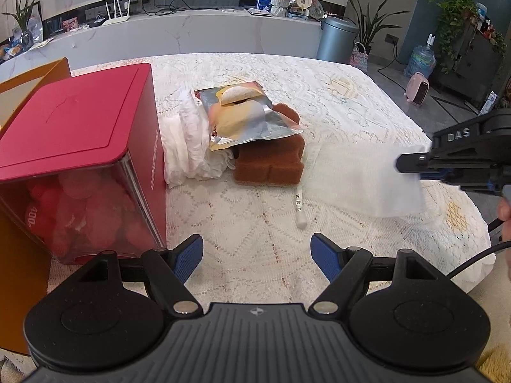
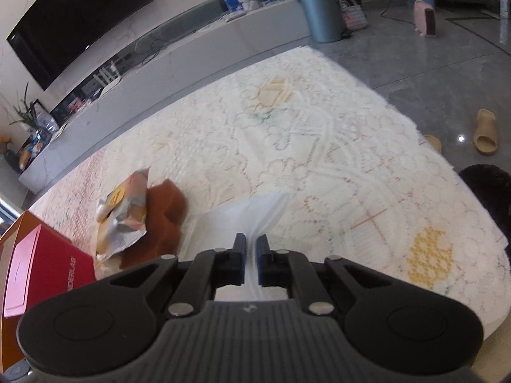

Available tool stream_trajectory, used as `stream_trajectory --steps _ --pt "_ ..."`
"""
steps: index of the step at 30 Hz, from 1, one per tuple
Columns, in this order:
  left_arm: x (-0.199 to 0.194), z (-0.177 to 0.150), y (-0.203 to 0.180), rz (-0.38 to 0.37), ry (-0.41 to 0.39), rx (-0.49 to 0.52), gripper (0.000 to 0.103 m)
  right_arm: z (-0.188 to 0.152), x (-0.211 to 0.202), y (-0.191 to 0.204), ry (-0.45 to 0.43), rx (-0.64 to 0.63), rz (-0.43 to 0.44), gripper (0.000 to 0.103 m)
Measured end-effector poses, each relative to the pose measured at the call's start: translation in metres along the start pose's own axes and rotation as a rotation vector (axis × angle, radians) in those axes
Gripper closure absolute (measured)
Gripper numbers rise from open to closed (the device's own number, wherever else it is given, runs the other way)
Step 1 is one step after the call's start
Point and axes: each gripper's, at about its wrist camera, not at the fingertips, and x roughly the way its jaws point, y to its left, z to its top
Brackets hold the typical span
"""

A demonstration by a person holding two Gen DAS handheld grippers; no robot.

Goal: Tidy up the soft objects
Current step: 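Lift the white sheet with the right tool while the left tool reaches the silver snack packet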

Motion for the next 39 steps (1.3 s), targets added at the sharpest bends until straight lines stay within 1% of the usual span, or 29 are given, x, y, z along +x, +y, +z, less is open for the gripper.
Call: stream_trajectory --steps 1,2,3,4,5,7,9,12,14,16,17,18,20,22,24,25,28,29,30,31,32,33,34,37,39 --pt "0.001 0.0 0.0 0.001 0.002 0.001 0.013 -0.002 0.003 -0.002 0.011 0.025 0.036 0.091" --pt "0.001 -0.001 0.0 -0.003 0.009 0.004 0.013 -0.003 0.008 -0.004 0.027 0.057 0.082 0.084" --pt "0.001 -0.003 -0.001 -0.015 0.017 0.012 0.013 -0.003 0.013 -0.005 0.048 0.088 0.134 0.067" --pt "0.0 -0.004 -0.001 -0.031 0.02 0.02 0.013 -0.004 0.019 -0.004 0.068 0.106 0.19 0.061" --pt "-0.001 -0.005 0.0 -0.045 0.017 0.022 0.013 -0.004 0.024 -0.003 0.084 0.115 0.227 0.06" --pt "-0.003 -0.006 0.0 -0.056 0.01 0.017 0.013 -0.004 0.034 0.0 0.108 0.132 0.255 0.06" --pt "-0.004 -0.005 0.0 -0.047 0.002 0.015 0.013 -0.004 0.043 0.004 0.129 0.139 0.235 0.06" --pt "-0.003 -0.005 0.001 -0.028 -0.003 0.018 0.013 -0.004 0.053 0.005 0.141 0.131 0.127 0.059" --pt "-0.002 -0.005 0.004 -0.021 0.0 0.012 0.013 -0.004 0.054 -0.001 0.141 0.168 0.115 0.059" --pt "0.0 -0.005 0.006 -0.022 0.007 -0.001 0.013 -0.002 0.05 -0.006 0.124 0.197 0.1 0.058" --pt "0.0 -0.005 0.008 -0.023 0.008 -0.005 0.013 -0.001 0.046 -0.009 0.107 0.202 0.089 0.056" --pt "0.0 -0.005 0.009 -0.025 0.007 -0.007 0.013 0.0 0.042 -0.01 0.089 0.205 0.079 0.051" --pt "0.001 -0.006 0.01 -0.026 0.008 -0.007 0.013 0.002 0.034 -0.015 0.051 0.212 0.056 0.044" --pt "0.001 -0.006 0.01 -0.028 0.01 -0.009 0.013 0.002 0.035 -0.018 0.054 0.213 0.01 0.043" --pt "0.001 -0.006 0.01 -0.033 0.015 -0.011 0.013 0.0 0.043 -0.018 0.091 0.188 -0.03 0.049" --pt "0.001 -0.005 0.009 -0.037 0.016 -0.013 0.013 -0.001 0.043 -0.015 0.083 0.16 -0.041 0.05" --pt "0.0 -0.006 0.009 -0.044 0.016 -0.016 0.013 -0.001 0.048 -0.006 0.101 0.121 -0.021 0.052" --pt "0.0 -0.006 0.009 -0.042 0.016 -0.017 0.013 -0.002 0.05 -0.004 0.108 0.109 -0.006 0.06" --pt "0.0 -0.005 0.009 -0.039 0.016 -0.02 0.013 -0.002 0.052 -0.001 0.115 0.091 0.003 0.073" --pt "0.001 -0.005 0.009 -0.034 0.017 -0.022 0.013 -0.003 0.052 0.004 0.112 0.06 -0.008 0.081" --pt "0.0 -0.004 0.009 -0.021 0.016 -0.02 0.013 -0.004 0.051 0.008 0.103 0.022 -0.03 0.094" --pt "-0.001 -0.003 0.007 -0.004 0.011 -0.013 0.013 -0.004 0.049 0.01 0.088 -0.008 -0.042 0.098" --pt "-0.002 -0.002 0.006 0.013 0.0 0.0 0.013 -0.004 0.046 0.011 0.071 -0.023 -0.036 0.098" --pt "-0.007 0.002 0.001 0.057 -0.031 0.04 0.013 -0.002 0.036 0.007 0.032 -0.009 -0.011 0.099" --pt "-0.009 0.005 -0.002 0.076 -0.044 0.047 0.013 0.0 0.026 0.009 0.002 -0.016 -0.031 0.099"
